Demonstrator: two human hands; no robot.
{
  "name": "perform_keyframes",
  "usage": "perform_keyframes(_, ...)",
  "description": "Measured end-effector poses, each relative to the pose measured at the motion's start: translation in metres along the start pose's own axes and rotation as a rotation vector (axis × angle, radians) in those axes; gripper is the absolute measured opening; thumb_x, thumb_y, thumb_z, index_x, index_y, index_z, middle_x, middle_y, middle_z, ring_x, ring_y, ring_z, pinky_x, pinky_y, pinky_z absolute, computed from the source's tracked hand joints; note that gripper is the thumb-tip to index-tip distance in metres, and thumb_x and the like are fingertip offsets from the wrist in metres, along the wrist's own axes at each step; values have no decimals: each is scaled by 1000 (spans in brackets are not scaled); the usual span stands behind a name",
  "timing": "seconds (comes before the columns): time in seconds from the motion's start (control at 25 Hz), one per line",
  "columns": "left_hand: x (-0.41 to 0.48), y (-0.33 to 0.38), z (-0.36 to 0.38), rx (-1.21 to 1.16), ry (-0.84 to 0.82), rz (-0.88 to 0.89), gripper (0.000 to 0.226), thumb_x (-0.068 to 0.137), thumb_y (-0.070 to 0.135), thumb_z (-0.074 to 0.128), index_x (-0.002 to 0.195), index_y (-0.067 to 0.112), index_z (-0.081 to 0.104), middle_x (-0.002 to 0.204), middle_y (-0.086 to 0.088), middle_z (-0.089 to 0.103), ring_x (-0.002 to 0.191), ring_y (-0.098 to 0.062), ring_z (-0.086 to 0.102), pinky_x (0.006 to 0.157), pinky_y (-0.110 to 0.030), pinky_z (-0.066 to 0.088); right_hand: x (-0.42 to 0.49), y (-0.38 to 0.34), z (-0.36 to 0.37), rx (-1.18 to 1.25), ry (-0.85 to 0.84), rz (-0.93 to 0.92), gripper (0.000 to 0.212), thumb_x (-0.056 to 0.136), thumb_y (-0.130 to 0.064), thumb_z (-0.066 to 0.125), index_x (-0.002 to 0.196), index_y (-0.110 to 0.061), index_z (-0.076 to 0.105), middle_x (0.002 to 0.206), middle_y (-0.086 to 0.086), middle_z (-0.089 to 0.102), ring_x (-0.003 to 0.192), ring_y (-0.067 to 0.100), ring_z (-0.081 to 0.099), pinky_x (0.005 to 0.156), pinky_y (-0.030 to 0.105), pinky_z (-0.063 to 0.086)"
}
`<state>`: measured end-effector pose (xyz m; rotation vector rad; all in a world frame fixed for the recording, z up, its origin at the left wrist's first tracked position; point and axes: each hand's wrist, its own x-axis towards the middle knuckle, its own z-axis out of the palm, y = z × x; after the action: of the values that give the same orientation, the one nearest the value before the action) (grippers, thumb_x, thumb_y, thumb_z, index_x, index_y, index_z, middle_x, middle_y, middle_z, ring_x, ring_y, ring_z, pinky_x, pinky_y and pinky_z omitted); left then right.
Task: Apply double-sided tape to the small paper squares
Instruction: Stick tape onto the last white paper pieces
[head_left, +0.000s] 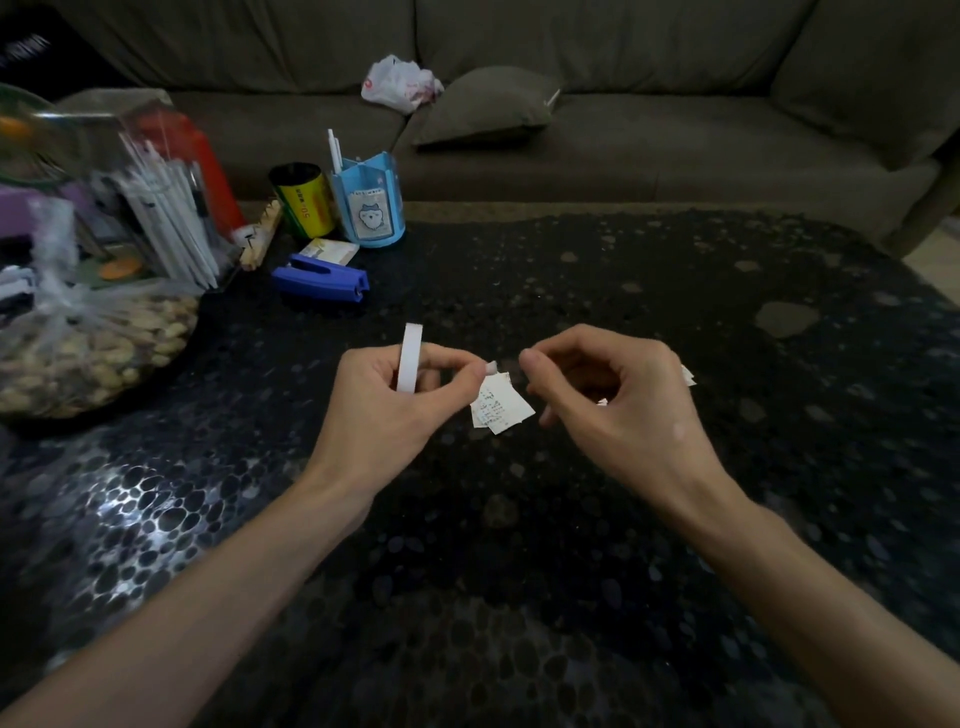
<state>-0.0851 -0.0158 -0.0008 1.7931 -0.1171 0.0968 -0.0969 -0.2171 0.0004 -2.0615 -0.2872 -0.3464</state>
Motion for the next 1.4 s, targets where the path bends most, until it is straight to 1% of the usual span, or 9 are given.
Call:
perform_keyframes(0.2,-7,7,5,-211,-32,-187,10,86,15,74,92,10,80,55,7,65,47,1,58,48,-8,42,-7,0,10,-20,-41,-104,12,93,-21,79,104,-23,76,86,-12,73,80,12,73,69,31,60)
perform_keyframes(0.4,-9,11,6,-252,-51,-187,13,91,11,69,99,6,78,51,13,62,45,1,58,47,-6,41,-6,1,10,-79,42,-167,13,91,-18,82,101,-20,76,89,-11,72,79,11,70,66,28,58)
perform_keyframes(0.52,-8,9,6,-194,-82,-163,16,94,9,67,97,14,82,57,0,59,48,-3,51,50,-10,40,-7,0,10,-86,38,-157,12,91,-20,81,103,-20,79,89,-13,74,80,9,72,69,30,60)
perform_keyframes(0.6,-8,7,6,-158,-103,-135,21,94,7,67,98,19,84,61,-13,45,51,-9,41,51,-13,39,-7,2,10,-85,64,-148,11,91,-20,81,102,-20,80,89,-13,75,80,8,72,71,31,60)
perform_keyframes(0.72,-7,6,7,-107,-129,-72,27,95,2,67,102,21,84,59,-9,33,50,-9,33,53,-10,41,-6,3,10,-111,83,-129,12,91,-21,80,103,-20,81,89,-13,76,81,6,72,73,29,61)
perform_keyframes(0.92,-7,5,7,-25,-143,1,30,94,0,69,105,25,82,52,2,37,50,-6,35,64,-10,47,-6,1,7,-135,63,-103,14,91,-19,80,104,-21,82,89,-14,77,83,0,73,77,22,61)
perform_keyframes(1.08,-6,4,7,3,-154,27,30,93,2,70,106,27,82,56,-6,38,54,-16,35,67,-16,49,-6,-1,7,-121,47,-79,10,90,-18,80,99,-21,82,85,-16,76,82,-1,73,76,18,60)
perform_keyframes(1.24,-6,2,7,16,-177,27,27,92,7,72,107,27,82,55,-5,43,55,-19,39,70,-29,50,-6,-1,8,-134,51,-71,7,87,-17,81,93,-21,80,80,-16,74,78,1,72,72,17,58)
perform_keyframes(1.4,-7,4,6,-14,-166,39,24,90,9,75,99,29,84,55,-7,43,53,-13,42,70,-24,53,-4,-3,6,-41,17,-11,5,84,-19,82,88,-20,80,77,-11,75,75,5,73,69,19,58)
